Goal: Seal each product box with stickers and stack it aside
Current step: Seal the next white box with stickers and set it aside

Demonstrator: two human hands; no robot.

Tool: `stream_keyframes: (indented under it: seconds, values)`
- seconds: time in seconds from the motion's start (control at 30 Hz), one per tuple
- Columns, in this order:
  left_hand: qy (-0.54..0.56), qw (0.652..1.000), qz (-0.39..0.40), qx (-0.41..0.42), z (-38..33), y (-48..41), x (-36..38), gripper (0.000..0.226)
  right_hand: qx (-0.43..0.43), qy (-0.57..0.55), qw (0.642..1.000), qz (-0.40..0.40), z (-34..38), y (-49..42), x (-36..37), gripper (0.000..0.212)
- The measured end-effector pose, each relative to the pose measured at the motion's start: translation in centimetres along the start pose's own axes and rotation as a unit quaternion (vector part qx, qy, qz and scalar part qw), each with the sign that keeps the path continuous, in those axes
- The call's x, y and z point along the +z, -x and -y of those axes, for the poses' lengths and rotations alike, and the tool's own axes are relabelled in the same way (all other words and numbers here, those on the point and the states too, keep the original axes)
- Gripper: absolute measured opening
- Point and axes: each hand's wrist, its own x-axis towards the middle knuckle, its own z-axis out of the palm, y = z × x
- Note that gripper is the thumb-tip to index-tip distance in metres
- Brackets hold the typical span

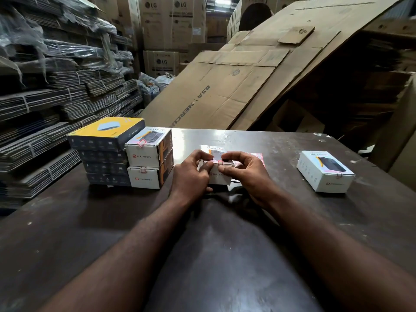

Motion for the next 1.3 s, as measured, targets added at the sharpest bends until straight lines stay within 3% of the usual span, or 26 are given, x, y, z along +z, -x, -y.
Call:
stream_keyframes:
  seconds: [0.53, 0.67, 0.8, 0.93, 1.17, 1.3]
  values:
    - [-0.044, 0.998, -0.025, 0.042, 0.8, 0.1, 0.4, 0.006, 0.016, 0.007, 0.999, -0.052, 0.3, 0.2, 0.6, 0.026]
    - [-0.08, 0.992, -0.058, 0.084, -0.1, 0.7, 0.6, 0.007, 0.026, -0.092, 0.993, -0.071, 0.8, -0.1, 0.7, 0.034]
    - [-0.05, 0.991, -0.054, 0.115, -0.4, 0.9, 0.8, 0.007, 0.077, -0.194, 0.976, -0.062, 2.2, 0.0, 0.6, 0.042]
    - [-0.059, 0.987, -0.039, 0.147, -0.2, 1.2, 1.2, 0.009, 0.133, -0.221, 0.963, -0.08, 3.0, -0.1, 0.1, 0.046]
    - [-0.05, 0.989, -0.032, 0.137, 0.2, 0.9, 1.3, 0.009, 0.137, -0.227, 0.957, -0.117, 3.0, -0.2, 0.4, 0.039]
    - [-0.007, 0.994, -0.042, 0.105, 0.3, 0.7, 1.1, 0.006, 0.095, -0.202, 0.972, -0.075, 3.1, 0.1, 0.7, 0.032]
